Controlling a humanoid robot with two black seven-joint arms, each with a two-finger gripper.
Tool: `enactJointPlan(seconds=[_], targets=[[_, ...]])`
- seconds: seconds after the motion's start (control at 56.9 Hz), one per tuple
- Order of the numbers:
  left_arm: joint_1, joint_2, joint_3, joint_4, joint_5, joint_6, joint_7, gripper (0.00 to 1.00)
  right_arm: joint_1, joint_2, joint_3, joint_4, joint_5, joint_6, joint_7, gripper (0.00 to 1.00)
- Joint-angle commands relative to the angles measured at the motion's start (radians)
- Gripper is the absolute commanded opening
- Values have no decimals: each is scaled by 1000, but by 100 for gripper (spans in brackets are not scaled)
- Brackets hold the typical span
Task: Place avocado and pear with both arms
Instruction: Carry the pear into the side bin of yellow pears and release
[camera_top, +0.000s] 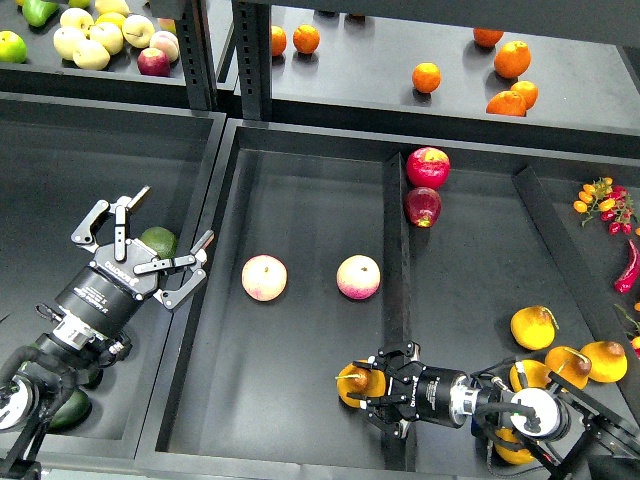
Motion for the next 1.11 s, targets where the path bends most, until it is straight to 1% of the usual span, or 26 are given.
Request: enactJointPlan(seconds=[0.0, 0.07, 0.229, 0.651, 1.09], targets=[[0, 0, 5, 1, 0, 0, 0, 99, -30, -80, 17, 9, 31, 15, 0, 30], [0, 0, 7, 1, 0, 0, 0, 99, -63, -118, 32, 11, 35, 33, 0, 30], [0, 0, 8, 1, 0, 0, 0, 99, -139, -163, 40, 11, 35, 76, 0, 30], [0, 0, 15, 1, 1, 0, 0, 99, -251, -178, 37, 6, 23, 118, 0, 31], [1, 0, 15, -1, 1, 0, 0, 99, -266, -180, 27, -3, 5, 127, 0, 31]])
